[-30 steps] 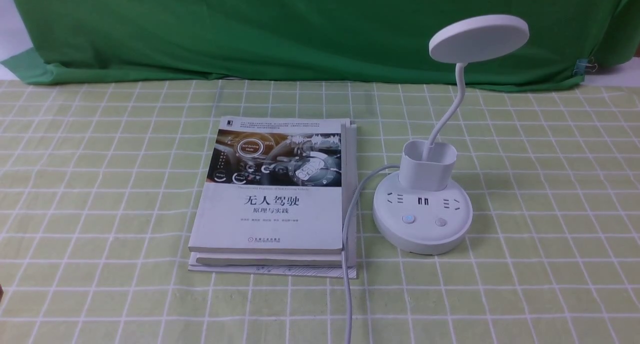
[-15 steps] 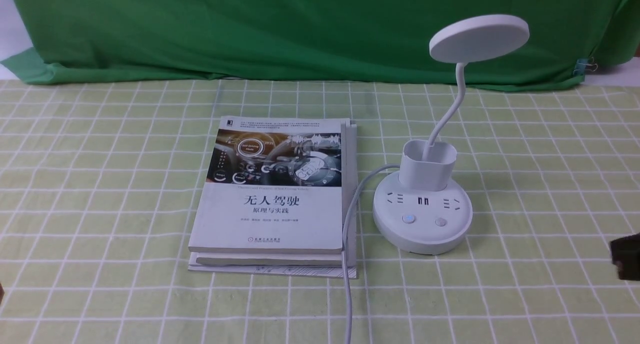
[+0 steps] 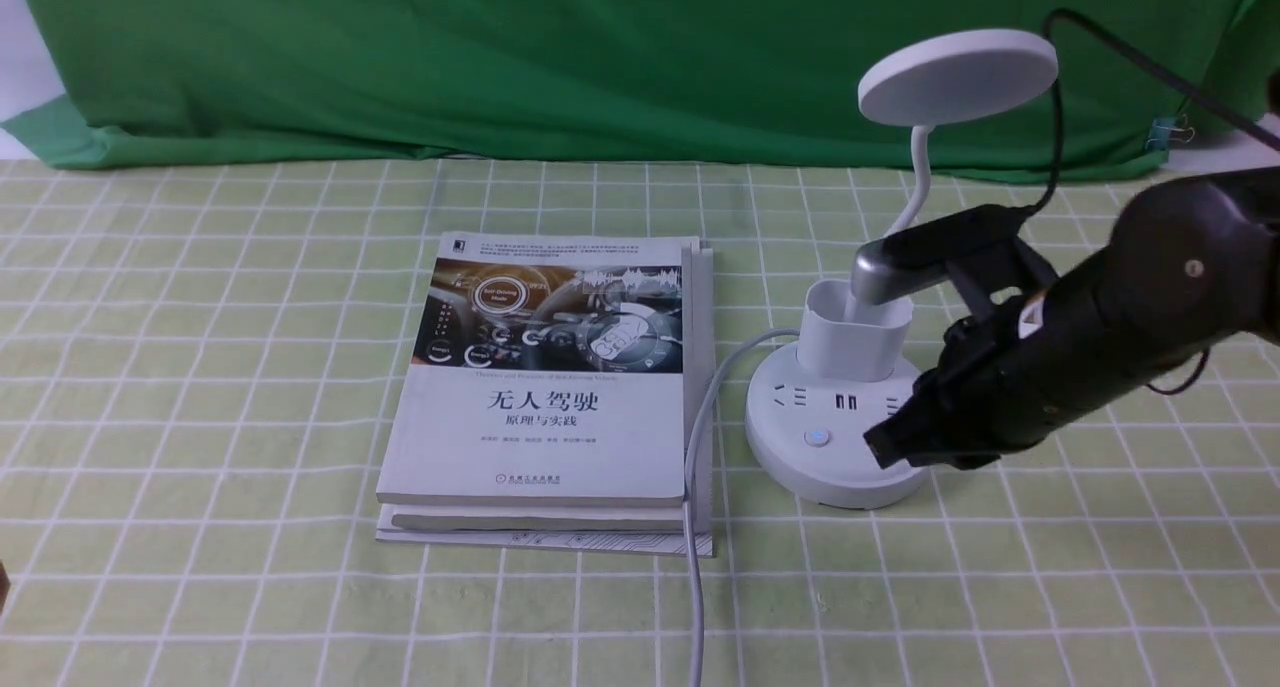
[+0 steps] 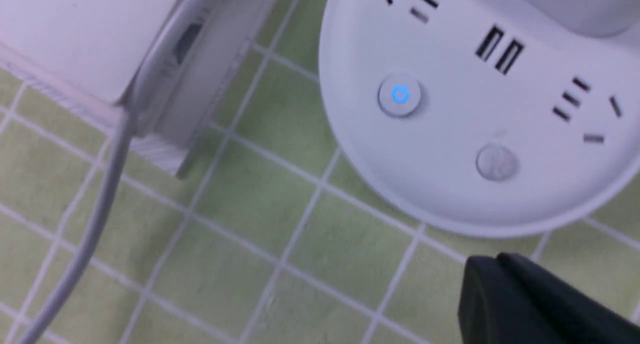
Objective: Turn on the table lamp on the green coffee tablecloth with your hand.
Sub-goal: 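Press the button on the base of the white desk lamp with the right gripper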
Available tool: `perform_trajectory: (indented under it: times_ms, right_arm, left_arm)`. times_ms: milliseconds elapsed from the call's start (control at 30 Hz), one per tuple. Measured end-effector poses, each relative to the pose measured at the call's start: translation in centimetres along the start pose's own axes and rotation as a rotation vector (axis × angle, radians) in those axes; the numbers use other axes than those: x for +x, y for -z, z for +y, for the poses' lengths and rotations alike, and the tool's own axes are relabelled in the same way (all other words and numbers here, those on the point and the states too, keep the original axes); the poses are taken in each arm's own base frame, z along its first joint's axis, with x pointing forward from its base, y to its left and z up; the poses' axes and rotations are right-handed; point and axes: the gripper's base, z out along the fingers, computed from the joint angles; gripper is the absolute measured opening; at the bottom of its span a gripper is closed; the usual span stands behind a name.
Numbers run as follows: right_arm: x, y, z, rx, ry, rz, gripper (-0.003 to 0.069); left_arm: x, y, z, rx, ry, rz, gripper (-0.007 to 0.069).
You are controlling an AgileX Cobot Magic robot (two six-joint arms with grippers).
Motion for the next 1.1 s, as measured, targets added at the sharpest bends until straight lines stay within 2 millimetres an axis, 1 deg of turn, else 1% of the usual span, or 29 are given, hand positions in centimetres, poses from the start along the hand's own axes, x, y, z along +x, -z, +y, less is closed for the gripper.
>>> perform_trajectory:
  times_ms: [100,133,167,300,533,867,933,1033,1100]
  right_arm:
    - [-0.8,-1.7,-0.2,-0.001,0.000,0.022,0.0034]
    - [-0.9,-1.8,-0.2,-0.002,0.000,0.025,0.0034]
    - [-1.2,-2.6,-0.3,-0.002,0.000,0.037,0.0034]
    - [-1.6,-3.6,-0.5,0.001,0.000,0.038,0.0034]
    - [-1.9,-3.7,-1.4,0.015,-0.018,0.018,0.0034]
    - [-2.2,-3.9,-1.6,0.023,-0.019,-0.013,0.0034]
    - [-2.2,-4.1,-1.6,0.024,-0.020,-0.011,0.0034]
    - [-2.0,-5.3,-1.7,0.021,-0.022,0.019,0.0034]
    - [-2.1,-5.5,-1.8,0.020,-0.025,0.019,0.0034]
  left_arm:
    - [0.0,0.0,0.0,0.000,0.000,0.000,0.0188]
    - [0.0,0.0,0.0,0.000,0.000,0.000,0.0189]
    - [0.0,0.0,0.0,0.000,0.000,0.000,0.0191]
    - [0.0,0.0,0.0,0.000,0.000,0.000,0.0197]
    - [0.0,0.0,0.0,0.000,0.000,0.000,0.0200]
    - [0.0,0.0,0.0,0.000,0.000,0.000,0.0212]
    - [0.0,0.0,0.0,0.000,0.000,0.000,0.0216]
    - [0.0,0.0,0.0,0.000,0.000,0.000,0.0218]
    - [0.0,0.0,0.0,0.000,0.000,0.000,0.0218]
